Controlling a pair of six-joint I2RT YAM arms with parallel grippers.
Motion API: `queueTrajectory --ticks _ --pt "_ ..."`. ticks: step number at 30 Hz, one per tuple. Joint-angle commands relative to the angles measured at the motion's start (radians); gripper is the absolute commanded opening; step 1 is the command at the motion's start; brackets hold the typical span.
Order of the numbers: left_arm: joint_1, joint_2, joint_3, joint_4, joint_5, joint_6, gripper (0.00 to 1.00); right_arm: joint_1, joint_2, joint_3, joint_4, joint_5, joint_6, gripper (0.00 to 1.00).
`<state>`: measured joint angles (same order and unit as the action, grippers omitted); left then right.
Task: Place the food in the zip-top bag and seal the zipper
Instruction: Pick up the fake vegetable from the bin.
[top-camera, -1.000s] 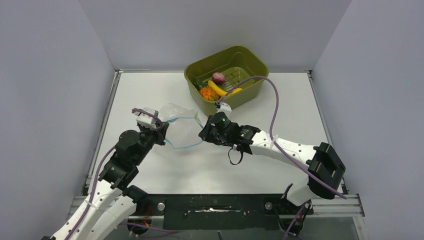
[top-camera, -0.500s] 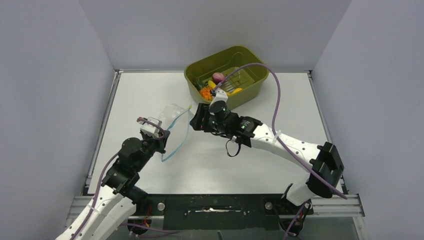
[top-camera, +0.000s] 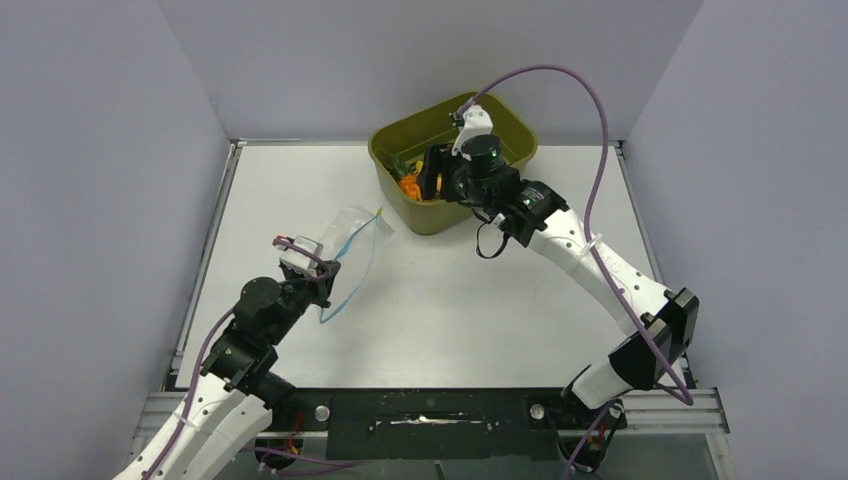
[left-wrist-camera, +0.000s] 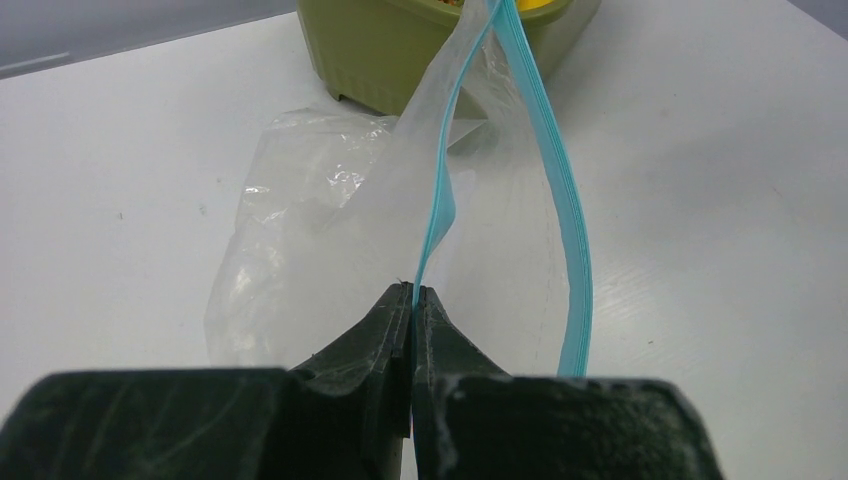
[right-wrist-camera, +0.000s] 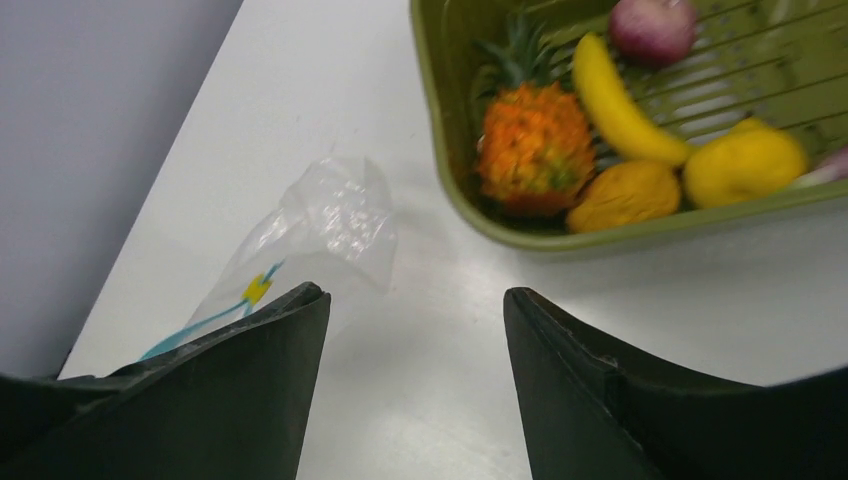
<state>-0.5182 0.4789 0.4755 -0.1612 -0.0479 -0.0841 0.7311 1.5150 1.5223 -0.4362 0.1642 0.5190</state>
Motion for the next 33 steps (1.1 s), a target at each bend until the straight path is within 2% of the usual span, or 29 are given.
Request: queueTrajectory --ticks 1,15,21,33 --pt "-0.003 -0.031 -0.001 0.066 0.015 0.022 0.00 -0.028 0.081 0.135 -0.086 0.077 -0.221 0.65" --pt "-0.002 -0.035 -0.005 0.077 0.044 0.032 0.00 -0.211 0.425 0.444 -0.155 0.008 -0.484 0.68" --pt "-0.002 -0.041 -0.007 0.078 0.047 0.032 0.00 -0.280 0.567 0.596 -0.149 -0.157 -0.512 0.67" --pt "0.000 -0.036 -0.010 0.085 0.062 0.033 0.00 -0.319 0.785 0.747 -0.014 -0.233 -0.543 0.69"
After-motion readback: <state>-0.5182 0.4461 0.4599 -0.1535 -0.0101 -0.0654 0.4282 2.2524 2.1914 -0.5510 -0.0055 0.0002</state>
